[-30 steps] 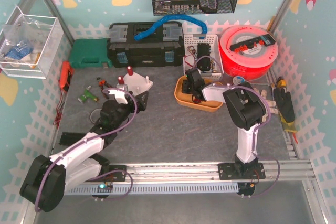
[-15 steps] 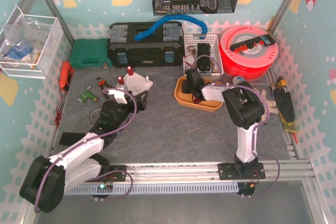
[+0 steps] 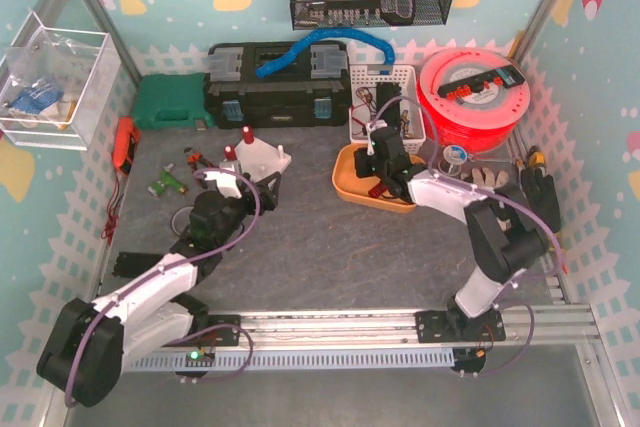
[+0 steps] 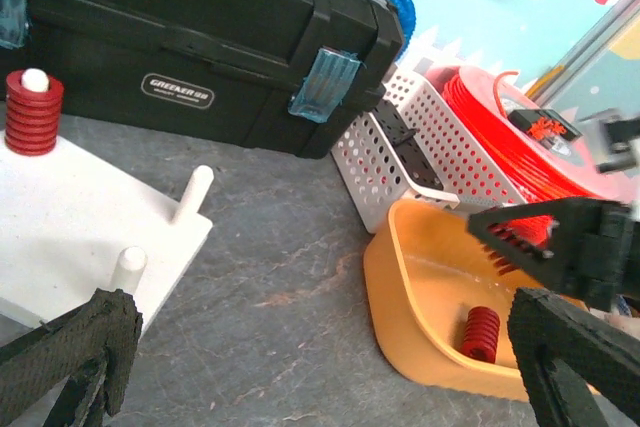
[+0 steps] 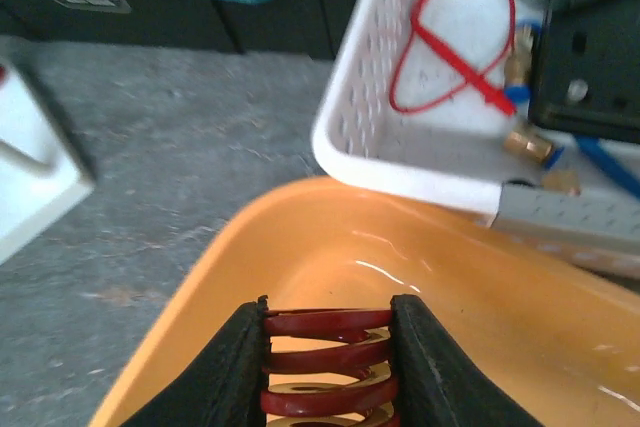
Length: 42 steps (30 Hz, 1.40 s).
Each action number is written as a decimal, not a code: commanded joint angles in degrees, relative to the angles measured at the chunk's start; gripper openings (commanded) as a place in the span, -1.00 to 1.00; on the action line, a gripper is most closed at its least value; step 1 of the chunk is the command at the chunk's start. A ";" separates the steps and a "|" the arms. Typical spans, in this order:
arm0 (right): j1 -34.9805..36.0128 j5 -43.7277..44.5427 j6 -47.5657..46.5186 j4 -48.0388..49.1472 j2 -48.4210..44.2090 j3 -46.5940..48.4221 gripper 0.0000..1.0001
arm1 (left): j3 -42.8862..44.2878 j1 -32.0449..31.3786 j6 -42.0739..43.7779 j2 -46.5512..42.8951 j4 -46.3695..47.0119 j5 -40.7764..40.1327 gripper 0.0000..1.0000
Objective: Install the large spring
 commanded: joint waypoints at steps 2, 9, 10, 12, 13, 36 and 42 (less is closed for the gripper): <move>-0.19 -4.90 -9.88 5.75 -8.96 -5.16 -0.70 | -0.13 -0.30 -0.63 -2.62 -1.66 -2.55 0.99; 1.12 -15.87 -20.50 16.29 -20.28 -16.49 -0.71 | -0.02 -0.21 -4.04 -4.42 -3.12 -0.57 0.99; 1.98 -15.77 -22.28 18.43 -21.58 -18.43 -0.71 | 0.61 -0.21 -4.37 -4.46 -3.68 0.74 0.99; 4.28 -13.97 -25.14 24.18 -24.40 -22.75 -0.74 | 1.80 -0.21 -4.47 -4.10 -4.24 4.87 0.98; 5.18 -14.11 -26.82 28.07 -25.83 -25.41 -0.76 | 2.69 -0.21 -4.68 -3.82 -5.09 6.82 0.97; 17.07 -16.60 -48.63 45.15 -30.83 -37.33 -0.80 | 17.21 -13.96 0.72 8.26 -13.05 29.93 0.05; 17.61 -16.86 -49.19 45.73 -31.42 -37.92 -0.80 | 18.85 -14.43 2.36 12.43 -14.48 32.44 -0.02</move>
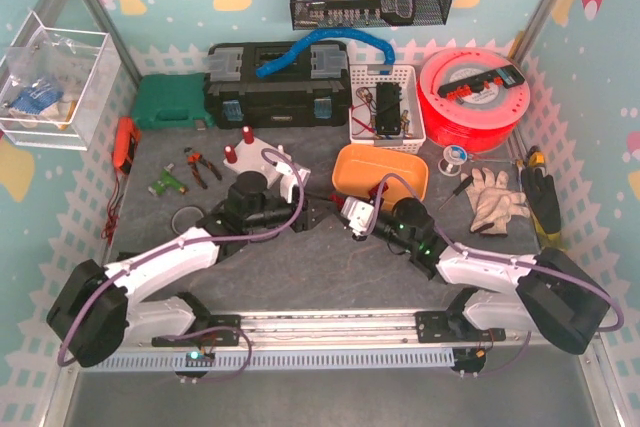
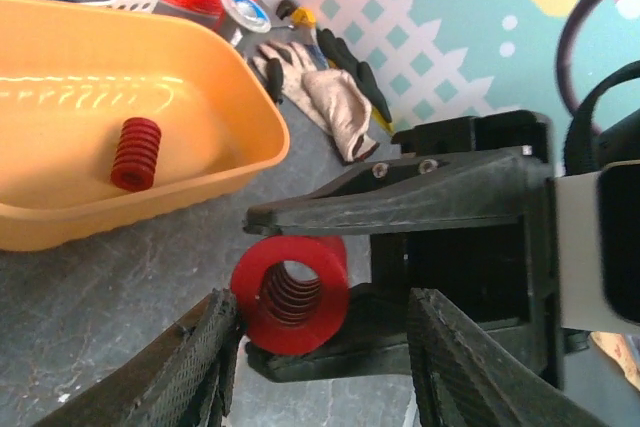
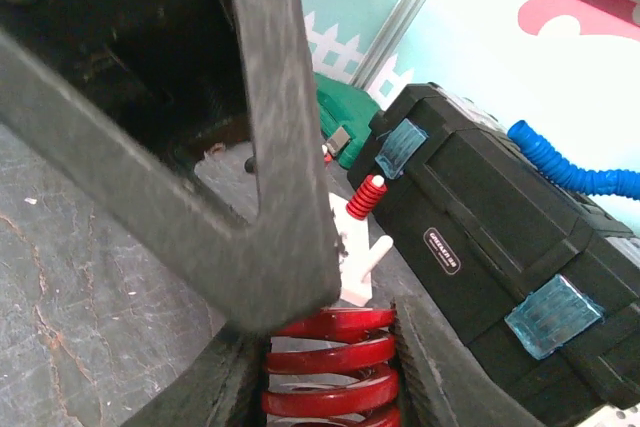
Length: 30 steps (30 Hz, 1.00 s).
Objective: Install the large spring
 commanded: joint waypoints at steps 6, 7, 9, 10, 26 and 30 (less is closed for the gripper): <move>0.90 -1.21 -2.03 4.82 -2.34 -1.52 -0.80 | 3.51 -0.79 3.84 2.95 -2.36 -0.54 0.20; 0.91 -1.78 -2.15 5.16 -2.24 -1.70 -0.80 | 3.69 -0.79 4.00 3.16 -2.28 -0.64 0.21; 0.99 -2.44 -2.50 5.71 -2.04 -2.10 -0.80 | 4.32 -0.79 4.17 4.00 -2.33 0.17 0.21; 0.98 -2.60 -2.60 6.05 -1.91 -2.20 -0.80 | 4.65 -0.79 4.23 4.55 -2.32 1.02 0.17; 1.26 -2.26 -3.83 6.86 -1.39 -2.25 -0.80 | 6.28 -0.88 6.52 8.78 -6.22 8.69 -0.10; 1.25 -2.10 -4.21 7.05 -1.93 -2.73 -0.80 | 6.34 -0.88 7.89 7.90 -9.53 5.30 -0.26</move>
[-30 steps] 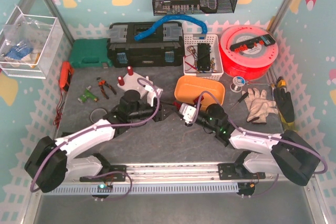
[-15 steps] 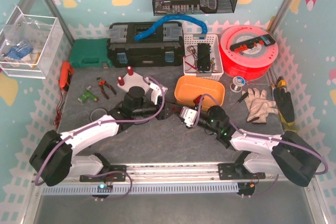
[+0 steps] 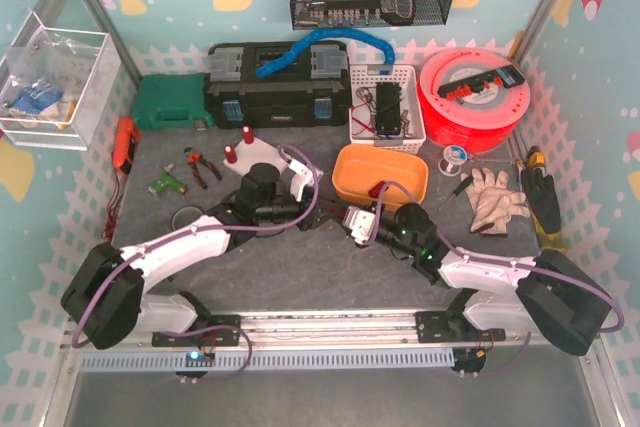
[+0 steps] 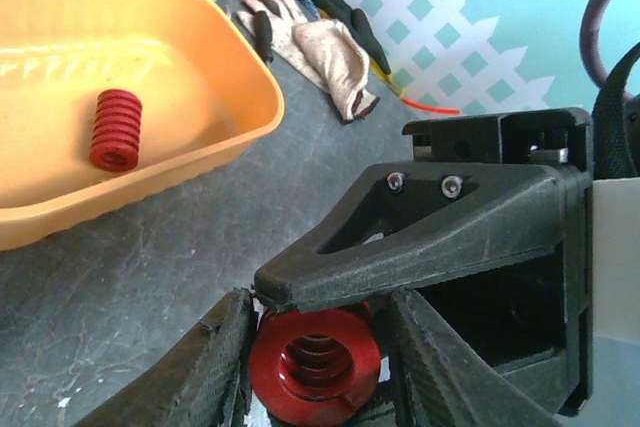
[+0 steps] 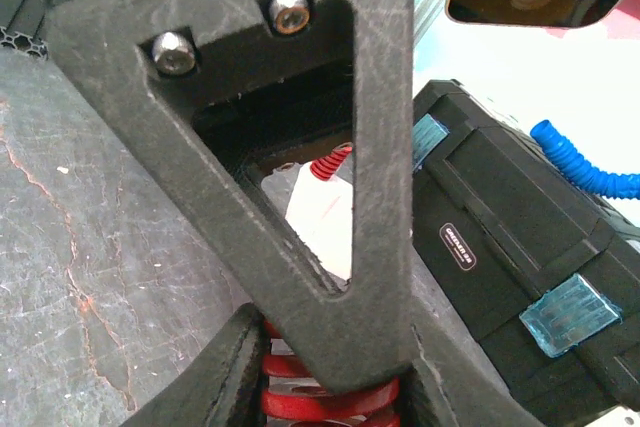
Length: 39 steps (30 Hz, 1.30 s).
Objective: Install the large spring
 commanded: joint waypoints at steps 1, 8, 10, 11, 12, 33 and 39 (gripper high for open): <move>0.85 -0.72 -1.57 5.40 -1.26 0.31 -0.80 | 1.50 -0.93 2.43 0.01 -6.62 -0.82 -0.27; 0.85 -5.13 -2.69 4.80 -0.87 0.40 -0.79 | 2.64 -0.93 2.45 0.76 -7.75 3.08 -0.25; 0.93 -5.41 -2.66 4.77 0.13 0.76 -0.79 | 2.94 -1.08 2.08 1.59 -7.21 4.71 -0.24; 0.93 -5.35 -2.72 4.73 0.57 0.88 -0.79 | 3.01 -1.15 2.14 1.86 -7.18 5.20 -0.24; 0.94 -5.10 -2.67 4.70 0.77 0.91 -0.79 | 2.98 -1.18 2.16 2.00 -7.18 5.47 -0.24; 0.94 9.85 5.10 -6.04 -1.23 4.38 0.70 | 3.00 4.90 -4.30 -6.47 -13.59 -7.08 -1.00; 0.67 19.66 14.36 -15.01 -4.96 8.11 0.96 | 6.55 8.53 -1.48 -7.34 -22.66 -20.73 -1.00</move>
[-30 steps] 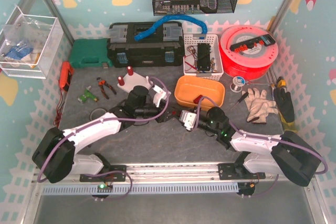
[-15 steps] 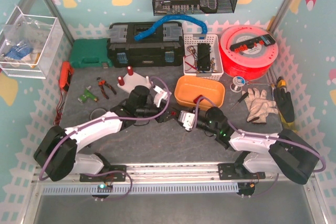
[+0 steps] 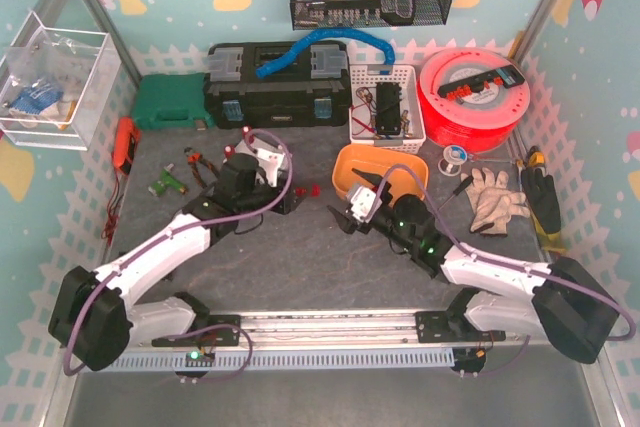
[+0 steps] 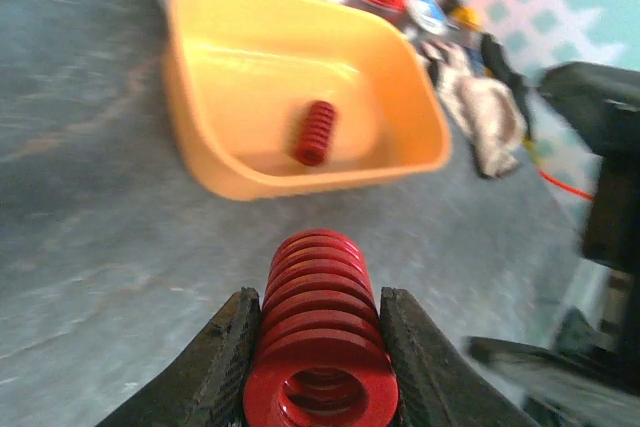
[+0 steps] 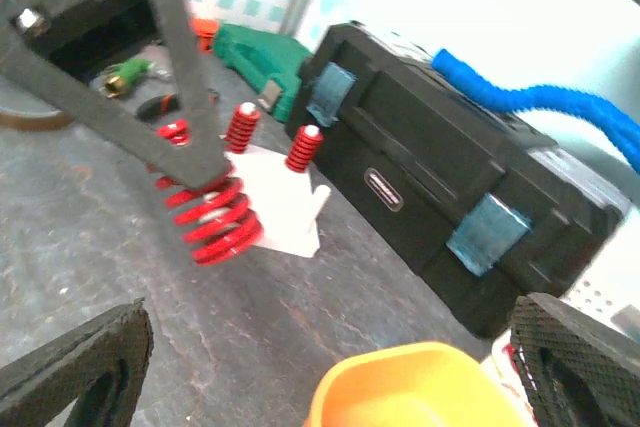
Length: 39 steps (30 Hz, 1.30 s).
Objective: Install the large spring
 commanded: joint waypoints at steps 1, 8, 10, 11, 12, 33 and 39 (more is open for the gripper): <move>-0.01 10.55 10.13 -7.94 -2.55 4.41 0.97 | 5.49 1.61 2.31 0.17 -8.73 -13.61 -1.00; -0.27 26.96 23.26 -22.10 -0.59 12.31 0.97 | 14.86 3.81 4.08 4.99 -18.50 -29.90 -1.00; -0.40 29.36 23.92 -21.06 -1.09 10.59 0.97 | 17.44 5.38 4.61 7.35 -19.83 -30.93 -1.00; -0.51 28.99 24.01 -20.71 -1.83 9.71 0.97 | 18.88 5.99 4.94 8.80 -20.51 -31.21 -1.00; -0.67 27.47 23.89 -20.67 -2.88 9.03 0.97 | 20.51 6.29 5.20 10.49 -21.37 -31.93 -1.00; -2.12 25.95 23.27 -20.92 -4.45 6.92 0.97 | 40.84 10.65 8.95 37.14 -25.42 -34.26 -1.00; -2.12 26.41 23.16 -20.64 -4.52 6.68 0.97 | 42.48 11.11 9.54 39.21 -25.54 -31.73 -1.00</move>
